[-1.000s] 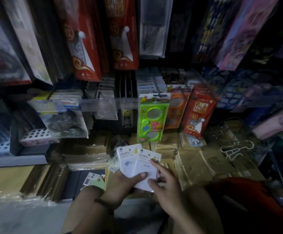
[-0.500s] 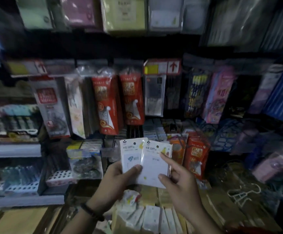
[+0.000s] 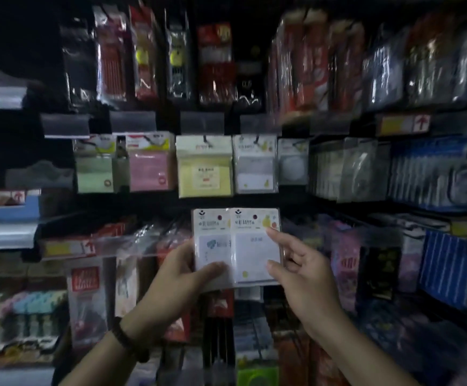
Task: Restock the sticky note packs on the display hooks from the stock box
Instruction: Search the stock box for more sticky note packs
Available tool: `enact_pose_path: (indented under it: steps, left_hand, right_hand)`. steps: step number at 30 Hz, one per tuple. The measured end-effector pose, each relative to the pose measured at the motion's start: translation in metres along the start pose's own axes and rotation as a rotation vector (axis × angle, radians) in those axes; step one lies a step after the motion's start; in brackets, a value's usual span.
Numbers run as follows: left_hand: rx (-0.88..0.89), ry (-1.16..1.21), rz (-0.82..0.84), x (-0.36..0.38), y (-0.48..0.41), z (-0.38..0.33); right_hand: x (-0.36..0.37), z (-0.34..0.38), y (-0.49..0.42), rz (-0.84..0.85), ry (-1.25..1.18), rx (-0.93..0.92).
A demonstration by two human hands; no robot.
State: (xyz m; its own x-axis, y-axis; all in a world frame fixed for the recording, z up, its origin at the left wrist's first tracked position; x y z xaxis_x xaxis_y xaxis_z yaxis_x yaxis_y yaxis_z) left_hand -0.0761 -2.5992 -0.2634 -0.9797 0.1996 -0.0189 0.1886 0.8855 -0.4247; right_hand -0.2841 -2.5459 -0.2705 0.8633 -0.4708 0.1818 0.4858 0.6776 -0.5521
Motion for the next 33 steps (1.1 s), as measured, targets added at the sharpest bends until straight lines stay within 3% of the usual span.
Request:
enact_pose_path:
  steps: [3, 9, 14, 19, 28, 33]
  left_hand:
    - [0.058, -0.045, -0.003, -0.001, -0.02, -0.03]
    - [0.167, -0.046, -0.165, -0.026, -0.052, -0.07]
    - [0.242, -0.056, -0.264, -0.045, -0.07, -0.091]
    - [0.284, -0.056, -0.266, -0.036, -0.081, -0.097]
    - [0.278, -0.058, -0.223, -0.023, -0.096, -0.095]
    - [0.248, -0.032, -0.234, -0.019, -0.101, -0.09]
  right_hand:
    - [0.004, 0.022, -0.026, -0.01, -0.03, -0.061]
    - [0.005, 0.04, -0.078, -0.12, -0.039, -0.114]
    - [0.019, 0.059, -0.116, -0.116, -0.015, -0.205]
    - [0.036, 0.074, -0.132, -0.082, 0.049, -0.365]
    - [0.039, 0.067, -0.153, -0.114, 0.22, -0.317]
    - [0.047, 0.066, -0.159, -0.149, 0.455, -0.383]
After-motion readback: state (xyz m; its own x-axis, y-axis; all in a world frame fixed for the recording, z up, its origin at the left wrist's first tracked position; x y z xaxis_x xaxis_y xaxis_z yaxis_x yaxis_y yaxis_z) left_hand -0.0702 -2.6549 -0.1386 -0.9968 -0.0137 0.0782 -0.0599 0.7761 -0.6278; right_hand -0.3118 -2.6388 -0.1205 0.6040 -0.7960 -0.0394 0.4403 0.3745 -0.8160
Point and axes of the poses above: each hand's wrist, its own y-axis away from the middle knuckle, its own x-axis out of the palm, z = x × y, the point moved 8 cm from there along -y, towards the middle knuckle, and after that the axes turned 12 degrees about -z, right-handed, at the moved point
